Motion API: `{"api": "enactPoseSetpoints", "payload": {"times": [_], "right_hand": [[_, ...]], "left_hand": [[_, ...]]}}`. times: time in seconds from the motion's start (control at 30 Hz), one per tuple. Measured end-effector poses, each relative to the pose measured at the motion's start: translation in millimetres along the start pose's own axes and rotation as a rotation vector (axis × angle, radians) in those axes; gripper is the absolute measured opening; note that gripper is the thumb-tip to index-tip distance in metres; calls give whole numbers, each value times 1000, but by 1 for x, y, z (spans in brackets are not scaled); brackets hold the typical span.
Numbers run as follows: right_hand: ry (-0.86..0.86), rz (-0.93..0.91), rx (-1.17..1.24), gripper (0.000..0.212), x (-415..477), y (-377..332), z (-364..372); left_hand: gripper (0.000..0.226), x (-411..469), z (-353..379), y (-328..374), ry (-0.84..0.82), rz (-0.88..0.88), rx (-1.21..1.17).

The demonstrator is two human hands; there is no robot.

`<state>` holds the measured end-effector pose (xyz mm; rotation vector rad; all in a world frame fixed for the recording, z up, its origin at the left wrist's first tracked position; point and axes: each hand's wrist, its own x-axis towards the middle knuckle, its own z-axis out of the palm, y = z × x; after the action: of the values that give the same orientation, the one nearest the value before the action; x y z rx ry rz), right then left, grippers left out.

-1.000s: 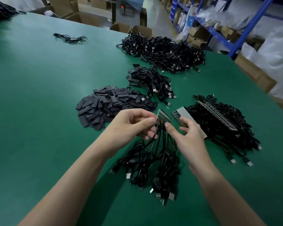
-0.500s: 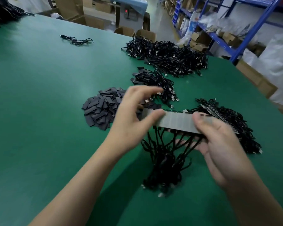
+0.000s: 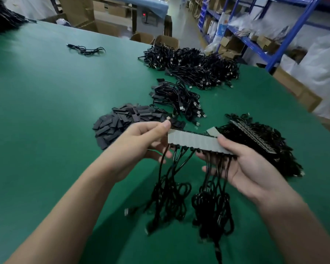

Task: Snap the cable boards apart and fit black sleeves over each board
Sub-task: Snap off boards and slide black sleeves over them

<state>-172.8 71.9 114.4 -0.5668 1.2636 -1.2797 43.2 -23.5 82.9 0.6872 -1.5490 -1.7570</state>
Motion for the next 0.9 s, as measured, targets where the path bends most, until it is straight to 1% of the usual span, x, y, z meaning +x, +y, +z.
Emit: {"api": "enactPoseSetpoints", "payload": {"times": [0.1, 0.23, 0.3, 0.37, 0.5, 0.57, 0.6, 0.63, 0.7, 0.73, 0.77, 0.8, 0.83, 0.87, 0.9], "right_hand": [[73, 74, 9, 24, 31, 13, -11], [90, 78, -85, 29, 62, 20, -21], [92, 79, -115, 32, 72, 23, -24], [79, 101, -154, 32, 80, 25, -27], [38, 122, -326, 28, 93, 35, -34], [30, 124, -388, 33, 98, 37, -37], [19, 124, -414, 39, 99, 37, -39], [9, 123, -434, 46, 99, 36, -41], [2, 122, -455, 54, 98, 36, -47], [15, 101, -496, 52, 96, 36, -49], [54, 41, -602, 46, 94, 36, -49], [116, -69, -771, 40, 92, 35, -49], [179, -225, -964, 37, 89, 34, -47], [197, -386, -1118, 35, 86, 33, -41], [158, -506, -1209, 32, 83, 31, -32]], "left_hand": [[33, 12, -3, -27, -40, -92, 12], [29, 24, -1, -49, -22, -122, 146], [35, 27, 2, -61, -41, -171, 85], [38, 30, 3, -70, -42, -229, -28], [41, 31, -1, -77, -39, -320, -241], [38, 29, -4, -80, -59, -331, -265], [33, 27, -4, -80, -44, -305, -188], [28, 26, -5, -80, -1, -264, -39], [35, 24, -5, -82, 103, -183, 235], [38, 24, -4, -83, 135, -155, 277], [38, 24, -3, -83, 146, -129, 283], [36, 24, -2, -83, 144, -99, 293], [32, 24, -1, -82, 132, -74, 321], [29, 24, 0, -82, 116, -56, 347], [25, 24, 1, -81, 105, -44, 351]]}}
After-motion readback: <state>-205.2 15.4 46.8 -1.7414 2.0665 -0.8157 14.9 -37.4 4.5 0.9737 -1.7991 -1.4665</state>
